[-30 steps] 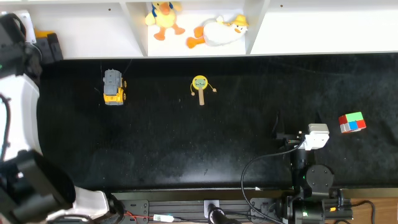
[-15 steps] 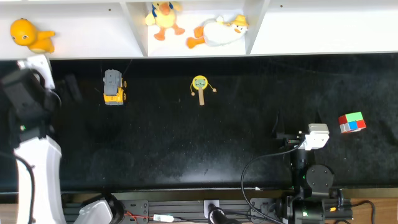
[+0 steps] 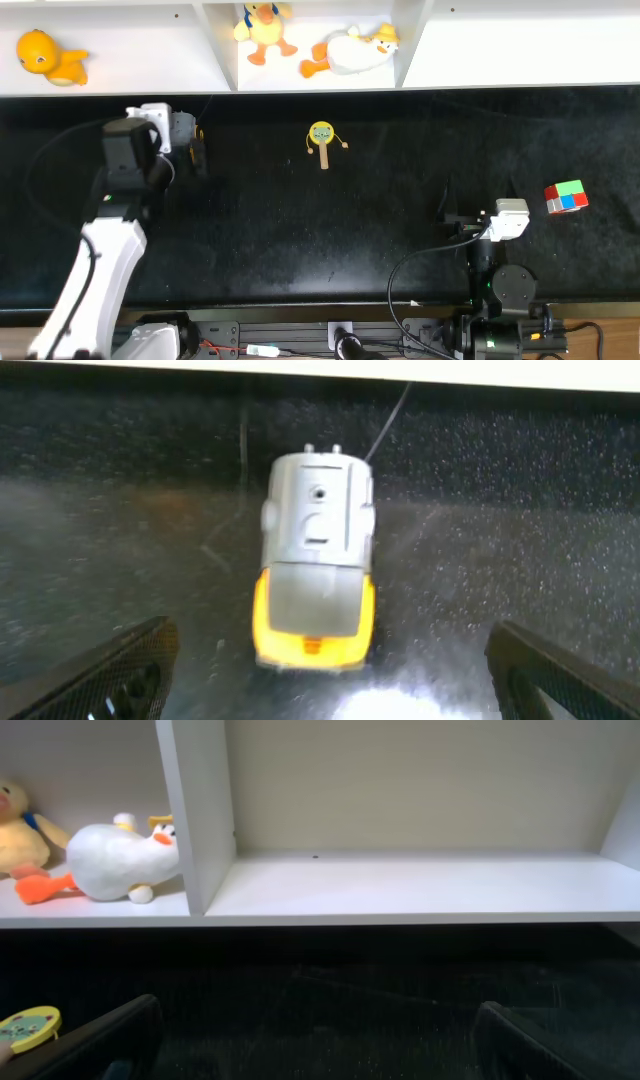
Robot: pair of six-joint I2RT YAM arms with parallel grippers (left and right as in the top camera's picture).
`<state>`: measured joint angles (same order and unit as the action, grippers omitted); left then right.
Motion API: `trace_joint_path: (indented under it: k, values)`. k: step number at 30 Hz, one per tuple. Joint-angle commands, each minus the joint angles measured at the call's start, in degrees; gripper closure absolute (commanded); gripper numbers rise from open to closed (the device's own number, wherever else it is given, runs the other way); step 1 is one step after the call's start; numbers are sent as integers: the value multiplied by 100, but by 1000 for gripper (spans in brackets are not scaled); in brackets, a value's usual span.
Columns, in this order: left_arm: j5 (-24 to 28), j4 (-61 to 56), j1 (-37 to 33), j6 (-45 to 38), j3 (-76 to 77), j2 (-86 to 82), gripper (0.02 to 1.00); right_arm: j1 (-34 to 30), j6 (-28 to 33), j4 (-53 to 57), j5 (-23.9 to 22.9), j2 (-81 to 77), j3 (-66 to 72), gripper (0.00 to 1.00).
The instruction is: Store Toys
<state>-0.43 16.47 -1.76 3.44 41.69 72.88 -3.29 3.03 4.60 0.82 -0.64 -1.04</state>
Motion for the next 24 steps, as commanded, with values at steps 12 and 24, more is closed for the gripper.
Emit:
trace_joint_path:
  k: [12, 24]
  values:
    - [-315, -721, 28, 111, -7, 1274, 329, 26, -28, -22, -44, 39, 76, 5]
    - [-313, -706, 28, 114, -7, 1187, 592, 26, -28, -22, -44, 39, 76, 5]
